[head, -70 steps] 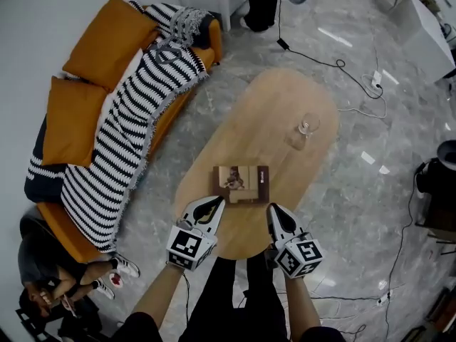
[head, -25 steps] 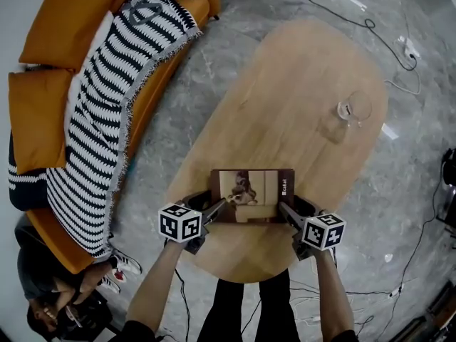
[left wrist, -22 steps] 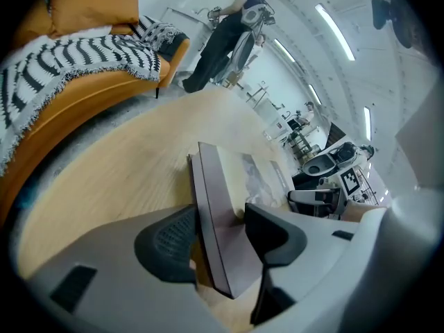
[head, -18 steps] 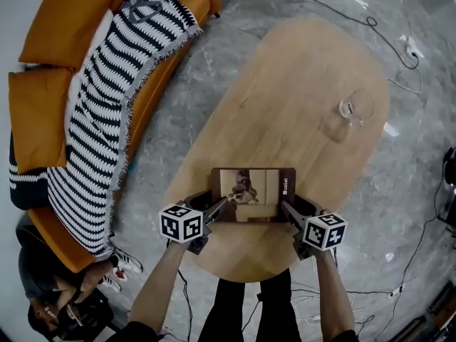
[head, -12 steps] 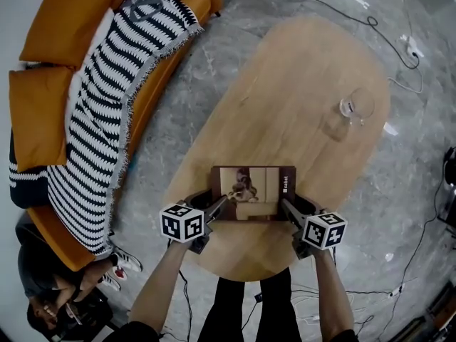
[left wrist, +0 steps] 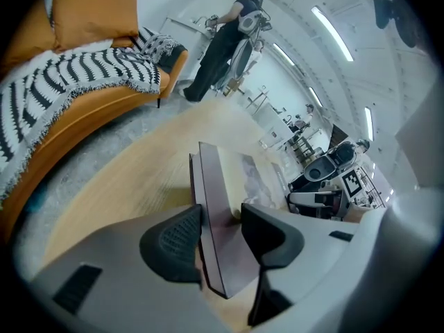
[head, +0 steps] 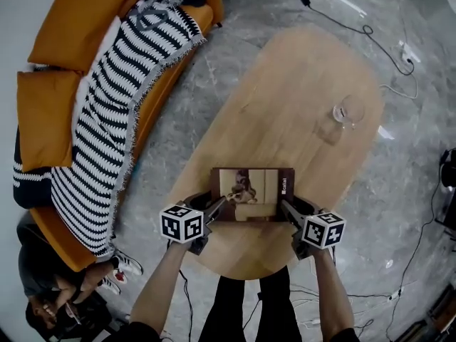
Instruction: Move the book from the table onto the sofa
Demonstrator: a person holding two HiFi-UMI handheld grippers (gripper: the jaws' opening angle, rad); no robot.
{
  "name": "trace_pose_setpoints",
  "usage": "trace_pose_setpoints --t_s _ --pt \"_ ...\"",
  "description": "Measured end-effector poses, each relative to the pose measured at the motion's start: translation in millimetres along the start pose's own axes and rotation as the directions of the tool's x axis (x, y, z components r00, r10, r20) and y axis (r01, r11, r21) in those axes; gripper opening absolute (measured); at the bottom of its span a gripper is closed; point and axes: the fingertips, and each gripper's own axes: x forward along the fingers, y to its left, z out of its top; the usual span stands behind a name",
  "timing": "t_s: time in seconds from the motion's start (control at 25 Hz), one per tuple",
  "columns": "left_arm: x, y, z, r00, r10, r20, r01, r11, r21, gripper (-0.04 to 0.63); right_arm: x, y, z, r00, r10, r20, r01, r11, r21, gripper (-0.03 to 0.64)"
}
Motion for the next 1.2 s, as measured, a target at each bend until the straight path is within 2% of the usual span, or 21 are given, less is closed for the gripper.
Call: trace_pose_setpoints --t_s 0.32,0.64,0.84,1.2 --pt "-76 -62 33 0.998 0.021 0.053 -0.021 1.0 -0.008 0.187 -67 66 39 1.0 0.016 0.025 -0.015 0.999 -0.038 0.167" --pt "-166 -144 61 0.994 0.021 0.109 -0.024 0.999 0.029 0.187 -160 143 67 0.997 0.029 0.077 -0.023 0.996 -0.083 0.167" --pt "-221 -211 55 0.988 0.024 0.151 -0.031 0.998 0.047 0.187 -236 182 64 0.993 0.047 0.109 -0.038 0.996 -0.083 0.167" --pt "-276 -268 70 0.974 0.016 0.224 -0.036 0.996 0.084 0.187 -302 227 78 0.978 0.07 0.194 -0.054 0.995 -0.09 0.167"
